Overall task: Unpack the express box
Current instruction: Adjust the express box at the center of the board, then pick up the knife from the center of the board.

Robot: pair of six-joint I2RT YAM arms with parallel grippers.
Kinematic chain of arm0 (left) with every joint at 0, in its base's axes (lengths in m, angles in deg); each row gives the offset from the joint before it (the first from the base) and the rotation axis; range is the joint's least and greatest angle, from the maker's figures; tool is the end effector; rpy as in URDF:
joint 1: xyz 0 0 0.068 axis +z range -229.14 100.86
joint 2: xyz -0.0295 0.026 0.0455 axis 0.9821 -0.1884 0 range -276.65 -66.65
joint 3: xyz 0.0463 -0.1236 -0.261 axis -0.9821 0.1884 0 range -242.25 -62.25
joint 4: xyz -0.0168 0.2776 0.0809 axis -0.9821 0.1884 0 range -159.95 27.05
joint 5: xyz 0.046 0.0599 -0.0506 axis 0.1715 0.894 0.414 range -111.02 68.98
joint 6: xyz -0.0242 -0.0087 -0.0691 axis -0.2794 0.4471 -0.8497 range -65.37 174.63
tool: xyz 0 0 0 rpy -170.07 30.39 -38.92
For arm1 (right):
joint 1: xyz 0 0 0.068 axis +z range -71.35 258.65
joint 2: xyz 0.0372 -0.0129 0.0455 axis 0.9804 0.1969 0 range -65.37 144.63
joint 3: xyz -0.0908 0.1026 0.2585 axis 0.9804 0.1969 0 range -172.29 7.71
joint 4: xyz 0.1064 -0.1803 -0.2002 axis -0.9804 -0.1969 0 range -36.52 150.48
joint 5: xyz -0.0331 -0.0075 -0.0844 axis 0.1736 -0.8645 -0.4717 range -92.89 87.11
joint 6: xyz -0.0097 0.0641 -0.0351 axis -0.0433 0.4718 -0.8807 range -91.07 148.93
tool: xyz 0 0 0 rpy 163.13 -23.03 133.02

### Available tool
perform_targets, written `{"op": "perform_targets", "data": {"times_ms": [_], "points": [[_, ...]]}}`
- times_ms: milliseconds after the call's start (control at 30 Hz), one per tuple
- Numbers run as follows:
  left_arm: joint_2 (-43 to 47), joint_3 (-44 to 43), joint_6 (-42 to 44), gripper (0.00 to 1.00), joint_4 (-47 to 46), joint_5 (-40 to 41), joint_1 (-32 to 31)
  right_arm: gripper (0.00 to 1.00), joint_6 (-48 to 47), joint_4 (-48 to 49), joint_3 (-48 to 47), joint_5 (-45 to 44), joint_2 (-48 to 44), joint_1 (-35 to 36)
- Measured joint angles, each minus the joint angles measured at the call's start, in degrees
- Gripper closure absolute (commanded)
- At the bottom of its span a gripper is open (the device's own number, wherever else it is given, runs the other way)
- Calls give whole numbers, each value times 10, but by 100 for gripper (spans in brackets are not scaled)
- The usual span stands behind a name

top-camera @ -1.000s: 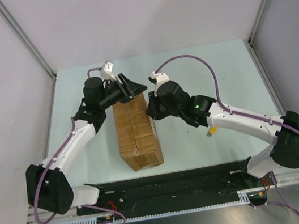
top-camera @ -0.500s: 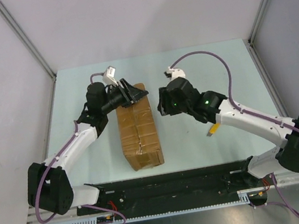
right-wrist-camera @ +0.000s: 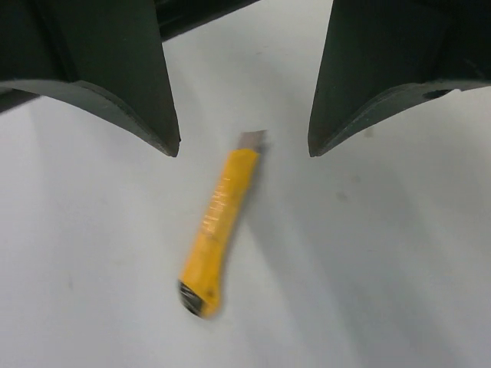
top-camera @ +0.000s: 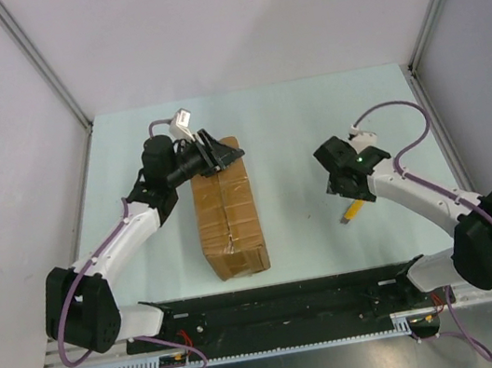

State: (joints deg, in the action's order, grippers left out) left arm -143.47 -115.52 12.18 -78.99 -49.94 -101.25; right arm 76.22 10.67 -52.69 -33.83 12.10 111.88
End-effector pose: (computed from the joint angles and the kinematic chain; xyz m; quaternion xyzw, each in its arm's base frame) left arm 0.3177 -0.1611 0.3034 0.0153 0.7806 -0.4836 0.3957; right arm 0.2587 0.1317 0.2511 0.1686 0.9306 -0.0746 0.3163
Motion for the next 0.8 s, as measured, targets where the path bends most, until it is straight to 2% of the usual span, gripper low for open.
{"op": "perform_targets", "data": {"times_ms": [133, 400, 800], "points": [[0, 0, 0, 47, 0, -1, 0, 30, 14, 2, 58, 13, -1, -33], [5, 2, 5, 47, 3, -2, 0, 38, 26, 56, 103, 36, 4, -82], [16, 10, 7, 46, 1, -2, 0, 45, 21, 150, 114, 75, 83, -129]]}}
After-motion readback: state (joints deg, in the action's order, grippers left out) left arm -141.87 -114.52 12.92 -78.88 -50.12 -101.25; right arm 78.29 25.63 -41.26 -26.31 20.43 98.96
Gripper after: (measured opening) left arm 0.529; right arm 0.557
